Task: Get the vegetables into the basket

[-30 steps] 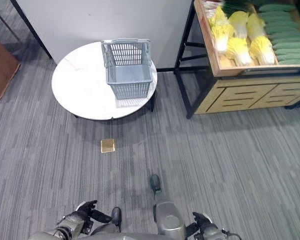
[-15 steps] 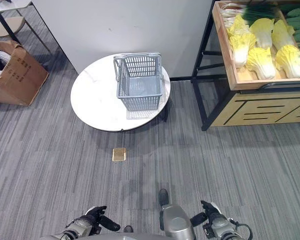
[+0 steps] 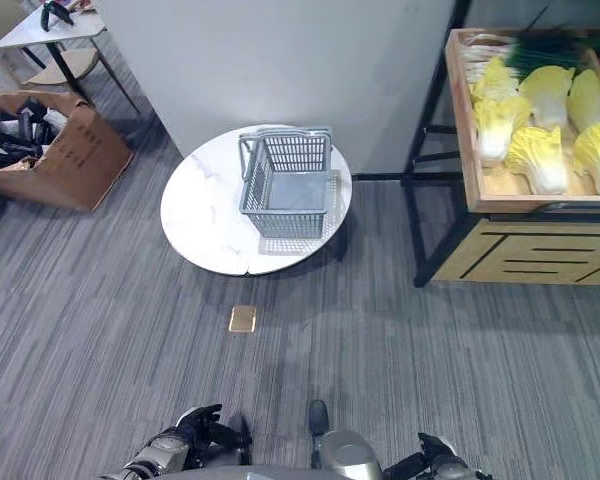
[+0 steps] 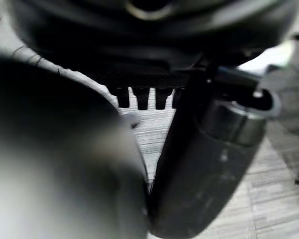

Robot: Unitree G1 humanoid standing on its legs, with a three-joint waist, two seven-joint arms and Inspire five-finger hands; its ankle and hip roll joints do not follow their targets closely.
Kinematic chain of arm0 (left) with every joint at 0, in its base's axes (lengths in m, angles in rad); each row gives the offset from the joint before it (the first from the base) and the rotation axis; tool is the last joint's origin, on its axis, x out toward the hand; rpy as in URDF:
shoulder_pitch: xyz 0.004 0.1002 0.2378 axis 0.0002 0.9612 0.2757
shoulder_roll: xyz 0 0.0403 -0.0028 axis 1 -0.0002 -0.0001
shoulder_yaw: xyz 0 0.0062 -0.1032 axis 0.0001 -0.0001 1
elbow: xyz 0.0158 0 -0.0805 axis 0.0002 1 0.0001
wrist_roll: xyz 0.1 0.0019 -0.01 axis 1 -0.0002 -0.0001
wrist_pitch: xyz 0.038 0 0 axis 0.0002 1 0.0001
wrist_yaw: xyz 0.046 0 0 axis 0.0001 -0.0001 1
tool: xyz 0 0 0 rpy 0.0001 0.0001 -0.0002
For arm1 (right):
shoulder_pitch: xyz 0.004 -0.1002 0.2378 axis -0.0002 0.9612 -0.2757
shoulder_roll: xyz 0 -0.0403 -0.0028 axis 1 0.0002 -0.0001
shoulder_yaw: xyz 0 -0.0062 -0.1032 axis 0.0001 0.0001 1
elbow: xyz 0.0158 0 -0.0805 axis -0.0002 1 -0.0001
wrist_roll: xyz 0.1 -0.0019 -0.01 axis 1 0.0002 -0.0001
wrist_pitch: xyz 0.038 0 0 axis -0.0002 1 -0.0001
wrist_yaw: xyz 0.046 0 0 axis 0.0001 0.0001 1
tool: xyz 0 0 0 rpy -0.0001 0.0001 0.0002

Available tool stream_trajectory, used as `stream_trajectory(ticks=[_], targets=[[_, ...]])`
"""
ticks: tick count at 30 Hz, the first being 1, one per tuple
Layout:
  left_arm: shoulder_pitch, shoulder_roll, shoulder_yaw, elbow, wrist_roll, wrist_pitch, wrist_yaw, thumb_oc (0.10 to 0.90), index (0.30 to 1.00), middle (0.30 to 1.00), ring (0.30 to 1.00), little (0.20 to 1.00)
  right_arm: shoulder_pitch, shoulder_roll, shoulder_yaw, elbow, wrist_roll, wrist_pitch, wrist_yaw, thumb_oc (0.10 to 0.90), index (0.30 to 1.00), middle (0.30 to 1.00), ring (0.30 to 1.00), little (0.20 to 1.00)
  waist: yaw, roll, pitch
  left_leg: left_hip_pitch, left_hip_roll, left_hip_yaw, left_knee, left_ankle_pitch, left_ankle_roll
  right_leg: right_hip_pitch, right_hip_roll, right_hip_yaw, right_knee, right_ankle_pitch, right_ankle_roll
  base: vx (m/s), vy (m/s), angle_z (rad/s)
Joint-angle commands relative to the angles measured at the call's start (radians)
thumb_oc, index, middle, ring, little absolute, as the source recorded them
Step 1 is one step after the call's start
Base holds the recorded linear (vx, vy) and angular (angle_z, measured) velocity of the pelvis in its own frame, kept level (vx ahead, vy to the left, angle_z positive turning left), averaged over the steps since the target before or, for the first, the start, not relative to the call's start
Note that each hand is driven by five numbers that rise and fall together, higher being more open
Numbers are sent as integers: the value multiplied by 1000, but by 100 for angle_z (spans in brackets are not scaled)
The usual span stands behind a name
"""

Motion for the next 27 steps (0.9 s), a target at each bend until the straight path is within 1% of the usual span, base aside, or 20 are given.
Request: stream_trajectory(ticks=[1, 2, 3, 5, 6, 7, 8, 9, 10, 11, 12, 13, 16, 17, 18, 20, 21, 24, 25, 27], targets=[[16, 38, -38, -21, 17, -6, 32, 900, 1000, 1000, 1000, 1000, -16, -16, -4, -25, 13, -21, -18, 900, 1000, 1000, 1000, 1000, 8, 13, 42, -120, -43, 15, 14, 111, 75, 87, -64, 104, 55, -68, 103, 310, 34, -63], [17, 39, -36, -23, 14, -5, 32, 900, 1000, 1000, 1000, 1000, -19, -15, -3, -21, 10, -22, -19, 900, 1000, 1000, 1000, 1000, 16, 8, 42, -143, -46, 33, 14, 113, 71, 106, -66, 122, 51, -77, 104, 401, 50, -46], [19, 41, -32, -26, 14, -5, 30, 900, 1000, 1000, 1000, 1000, -22, -15, -2, -14, 6, -21, -19, 900, 1000, 1000, 1000, 1000, 25, 11, 40, -170, -42, 47, 14, 119, 67, 124, -56, 138, 47, -83, 102, 328, 57, -48], [30, 44, -26, -29, 15, -2, 29, 900, 1000, 1000, 1000, 1000, -27, -13, 3, -4, -5, -19, -14, 900, 1000, 1000, 1000, 1000, 46, 12, 32, -167, -36, 85, 14, 137, 65, 174, -51, 173, 37, -110, 105, 348, 98, -60], [36, 45, -21, -29, 14, -2, 31, 900, 1000, 1000, 1000, 1000, -29, -12, 10, 0, -16, -17, -13, 900, 1000, 1000, 1000, 1000, 57, 14, 27, -162, -30, 76, 14, 156, 64, 195, -49, 187, 31, -119, 105, 332, 132, -82], [43, 49, -14, -23, 11, -1, 30, 900, 1000, 1000, 1000, 1000, -29, -6, 23, 6, -30, -13, -8, 900, 1000, 1000, 1000, 1000, 65, 10, 16, -150, -27, 62, 14, 145, 77, 213, -54, 210, 28, -138, 104, 274, 136, -83], [50, 48, -9, -20, 4, 1, 33, 900, 1000, 1000, 1000, 1000, -26, 1, 34, 6, -38, -13, -8, 900, 1000, 1000, 1000, 1000, 70, 8, 11, -147, -18, 43, 14, 163, 74, 223, -58, 219, 25, -148, 104, 318, 178, -90], [-73, 135, 33, 49, -31, 38, 0, 900, 1000, 1000, 1000, 1000, -43, 0, 63, 14, -63, -7, 16, 900, 1000, 1000, 1000, 1000, 42, -6, -20, -140, -5, 58, 14, 160, 71, 233, -64, 262, 20, -159, 112, 311, 216, -70], [-37, 111, 16, 1, -40, 0, 13, 900, 1000, 1000, 1000, 1000, -45, 10, 70, 10, -61, -6, 7, 900, 1000, 1000, 1000, 1000, 48, -14, -30, -136, 4, 71, 17, 152, 84, 241, -78, 279, 19, -164, 117, 251, 170, -63], [-33, 111, 15, -1, -40, 0, 14, 900, 1000, 1000, 1000, 1000, -42, 10, 70, 9, -61, -5, 7, 900, 1000, 1000, 1000, 1000, 52, -17, -32, -133, 3, 77, 17, 150, 84, 242, -82, 283, 18, -165, 118, 293, 186, -126], [3, 96, 19, -7, -31, -2, 21, 900, 1000, 1000, 1000, 1000, -37, 27, 65, 4, -54, -5, 6, 900, 1000, 1000, 1000, 1000, 72, -54, -53, -134, 0, 97, 48, 130, 108, 243, -121, 302, 37, -175, 136, 283, 127, -140], [11, 93, 23, -3, -27, 1, 25, 900, 1000, 1000, 1000, 1000, -42, 34, 66, 3, -50, -5, 6, 900, 1000, 1000, 1000, 1000, 76, -65, -62, -130, -5, 110, 56, 118, 120, 233, -135, 306, 54, -171, 146, 333, 174, -130], [21, 95, 22, -3, -9, 3, 34, 900, 1000, 1000, 1000, 1000, -60, 52, 89, -20, -66, -8, 12, 900, 1000, 1000, 1000, 1000, 86, -89, -76, -140, -19, 147, 99, 74, 143, 199, -166, 328, 82, -141, 181, 158, 136, -44], [23, 98, 23, -2, -10, 5, 36, 900, 1000, 1000, 1000, 1000, -61, 54, 92, -25, -69, -8, 13, 900, 1000, 1000, 1000, 1000, 89, -93, -80, -143, -25, 153, 109, 66, 148, 190, -173, 332, 87, -128, 187, 181, 215, -7], [24, 136, 53, 25, -16, 1, 45, 900, 1000, 1000, 1000, 1000, -72, 54, 90, -44, -72, -12, 11, 900, 1000, 1000, 1000, 1000, 85, -98, -92, -136, -40, 173, 109, 46, 157, 171, -194, 343, 99, -86, 210, 130, 164, -8], [26, 136, 53, 24, -16, 1, 45, 900, 1000, 1000, 1000, 1000, -70, 54, 90, -45, -72, -12, 11, 900, 1000, 1000, 1000, 1000, 86, -99, -95, -136, -41, 175, 110, 45, 158, 170, -195, 345, 98, -86, 211, 94, 123, -27], [23, 128, 41, 19, 1, 8, 35, 900, 1000, 1000, 1000, 1000, -79, 55, 84, -54, -65, -7, 21, 900, 1000, 1000, 1000, 1000, 86, -103, -99, -127, -62, 197, 101, 34, 166, 149, -214, 338, 121, -18, 238, 92, 119, -24], [24, 120, 34, 21, 9, 12, 36, 900, 1000, 1000, 1000, 1000, -83, 56, 83, -56, -62, -7, 20, 900, 1000, 1000, 1000, 1000, 85, -99, -100, -119, -72, 201, 89, 30, 170, 139, -221, 332, 128, 4, 246, 66, 110, -15], [24, 117, 24, 20, 23, 14, 34, 900, 1000, 1000, 1000, 1000, -87, 58, 83, -60, -64, -6, 20, 900, 1000, 1000, 1000, 1000, 87, -99, -101, -102, -87, 205, 75, 12, 179, 132, -228, 324, 148, 29, 257, 76, 106, -6], [24, 115, 19, 20, 29, 16, 32, 900, 1000, 1000, 1000, 1000, -89, 59, 81, -65, -59, -7, 20, 900, 1000, 1000, 1000, 1000, 86, -97, -99, -76, -97, 208, 66, -1, 185, 122, -232, 321, 186, 65, 271, 76, 115, -15]])
